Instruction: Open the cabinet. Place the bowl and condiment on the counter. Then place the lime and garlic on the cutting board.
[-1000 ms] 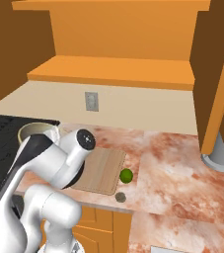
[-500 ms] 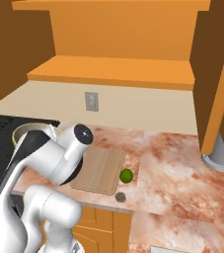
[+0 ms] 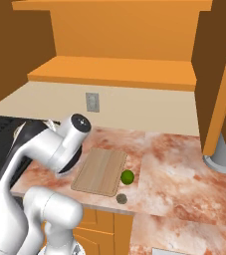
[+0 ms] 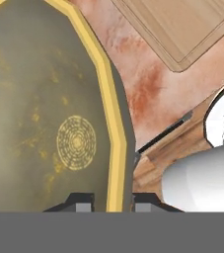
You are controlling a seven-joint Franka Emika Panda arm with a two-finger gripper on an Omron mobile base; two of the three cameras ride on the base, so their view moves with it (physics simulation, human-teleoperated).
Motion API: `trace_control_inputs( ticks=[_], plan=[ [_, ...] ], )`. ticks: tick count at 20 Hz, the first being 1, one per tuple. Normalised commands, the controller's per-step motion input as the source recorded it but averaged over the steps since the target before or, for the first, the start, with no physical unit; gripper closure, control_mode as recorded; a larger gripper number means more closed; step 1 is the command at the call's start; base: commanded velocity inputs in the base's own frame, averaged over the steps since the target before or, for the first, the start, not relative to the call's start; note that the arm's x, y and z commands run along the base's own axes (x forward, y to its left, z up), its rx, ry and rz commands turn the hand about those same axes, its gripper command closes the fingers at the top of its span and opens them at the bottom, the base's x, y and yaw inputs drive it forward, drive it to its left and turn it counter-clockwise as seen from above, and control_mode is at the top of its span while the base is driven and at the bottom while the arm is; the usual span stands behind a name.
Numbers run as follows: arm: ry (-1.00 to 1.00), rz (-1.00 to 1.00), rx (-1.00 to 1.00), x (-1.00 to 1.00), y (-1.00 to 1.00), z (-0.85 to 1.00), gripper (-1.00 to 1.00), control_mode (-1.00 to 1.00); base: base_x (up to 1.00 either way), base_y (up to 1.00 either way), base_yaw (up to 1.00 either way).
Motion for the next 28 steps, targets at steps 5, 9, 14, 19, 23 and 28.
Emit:
trace_control_inputs(
  ticks=[5, 9, 14, 19, 23, 28],
  plan=[
    [-0.05, 0.01, -0.13, 0.51, 0.13, -0.12, 1.00, -1.00, 0.00, 0.00, 0.00],
    [-0.05, 0.03, -0.12, 0.36, 0.12, -0.04, 1.00, -1.00, 0.00, 0.00, 0.00],
    [-0.02, 0.07, -0.10, 0.02, 0.09, -0.02, 1.00, -1.00, 0.00, 0.00, 0.00],
    [0.00, 0.12, -0.02, 0.00, 0.02, -0.06, 1.00, -1.00, 0.00, 0.00, 0.00],
    [0.00, 0.13, 0.00, 0.06, 0.14, -0.21, 1.00, -1.00, 0.00, 0.00, 0.00],
    [0.00, 0.12, 0.00, 0.32, 0.22, -0.41, 1.00, -1.00, 0.00, 0.00, 0.00]
  ],
)
